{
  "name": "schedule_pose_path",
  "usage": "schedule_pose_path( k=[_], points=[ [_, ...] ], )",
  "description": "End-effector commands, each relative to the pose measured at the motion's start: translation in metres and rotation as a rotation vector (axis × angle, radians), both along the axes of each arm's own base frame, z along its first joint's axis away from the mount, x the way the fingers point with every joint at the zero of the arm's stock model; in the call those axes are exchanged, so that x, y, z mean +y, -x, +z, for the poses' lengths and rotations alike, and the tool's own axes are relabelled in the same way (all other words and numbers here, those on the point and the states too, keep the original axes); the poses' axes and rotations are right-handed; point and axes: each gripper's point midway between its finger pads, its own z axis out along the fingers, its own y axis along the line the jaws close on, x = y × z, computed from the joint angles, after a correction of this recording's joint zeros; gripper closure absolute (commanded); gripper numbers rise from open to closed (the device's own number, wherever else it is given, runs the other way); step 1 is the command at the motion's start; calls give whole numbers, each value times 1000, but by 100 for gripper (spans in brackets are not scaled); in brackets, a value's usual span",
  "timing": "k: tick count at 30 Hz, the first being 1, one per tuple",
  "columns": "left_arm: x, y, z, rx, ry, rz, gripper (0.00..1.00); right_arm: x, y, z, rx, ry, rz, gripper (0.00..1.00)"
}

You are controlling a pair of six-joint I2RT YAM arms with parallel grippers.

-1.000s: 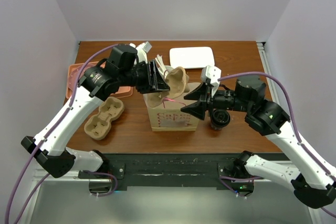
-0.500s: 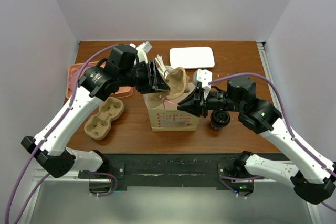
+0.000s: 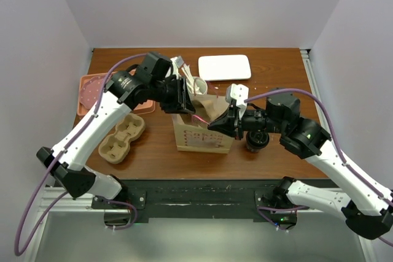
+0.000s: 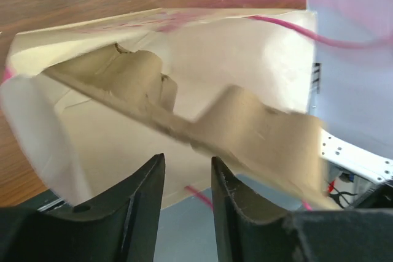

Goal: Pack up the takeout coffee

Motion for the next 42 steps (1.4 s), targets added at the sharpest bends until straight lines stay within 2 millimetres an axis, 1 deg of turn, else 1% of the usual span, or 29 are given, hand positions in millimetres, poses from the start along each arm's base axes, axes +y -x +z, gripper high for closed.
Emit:
schedule_pose_path(
  k=[1,5,9,10,11,14,15,16,18,20,21,22,23,25,26,28,29,30,32,33,34,35,36,37,38,39,40,41,42],
  points=[
    [7,-1,10,-39,-56,-29,83,0,0,7,-32,-14,-1,100],
    [-1,-13,26,-70,-40,-27,83,-1,-3,8,-41,-13,-24,100],
    [-3,-15,30,-84,-23,-28,81,-6,-11,11,-39,-15,-86,100],
    [-3,-16,31,-95,-22,-25,79,-9,-18,11,-29,-13,-139,100],
    [-2,-16,35,-121,-14,-29,78,-11,-21,17,-26,-23,-165,99],
    [-4,-18,46,-169,23,-28,74,-14,-19,26,16,-61,-199,94],
    [-4,-18,50,-178,36,-25,71,-15,-17,29,27,-80,-202,94],
    [-6,-19,54,-190,52,-24,67,-16,-16,30,30,-88,-203,93],
    [-6,-20,62,-205,68,-13,62,-18,-12,31,39,-103,-203,90],
    [-5,-19,65,-217,68,-13,58,-19,-8,32,47,-106,-189,82],
    [-2,-19,64,-215,57,-6,57,-20,-6,31,64,-104,-191,80],
    [4,-18,58,-207,26,8,51,-21,-6,31,75,-105,-199,79],
    [10,-16,53,-199,3,18,50,-23,-6,36,77,-112,-208,73],
    [19,-13,41,-181,-46,34,47,-28,-8,38,99,-108,-247,68],
    [24,-10,35,-173,-62,42,46,-31,-8,46,98,-122,-259,64],
    [29,-8,29,-173,-77,56,45,-37,-12,51,119,-133,-315,58],
    [32,-6,25,-169,-83,62,44,-40,-13,59,117,-149,-337,56],
    [34,-5,24,-170,-85,64,42,-43,-16,60,134,-155,-367,55],
    [35,-5,17,-163,-92,70,40,-55,-25,69,132,-181,-461,54],
    [35,-5,15,-164,-95,69,38,-61,-29,67,161,-179,-511,52],
    [35,-5,13,-161,-97,71,38,-72,-40,66,165,-176,-608,51],
    [35,-6,8,-155,-102,70,38,-81,-44,72,171,-189,-666,50],
    [35,-5,7,-156,-104,68,38,-88,-46,61,229,-167,-728,50],
    [34,-7,6,-161,-103,69,38,-96,-50,55,254,-150,-788,50],
    [34,-9,2,-161,-111,65,38,-109,-63,47,265,-119,-913,49],
    [33,-10,0,-160,-114,65,38,-122,-62,26,325,-44,-999,49],
    [33,-12,0,-168,-116,63,38,-128,-63,19,337,-8,-1040,49],
    [31,-14,-4,-165,-125,60,38,-128,-69,9,345,44,-1078,49],
    [30,-17,-4,-168,-130,60,38,-130,-67,-3,367,94,-1093,48]
  ],
)
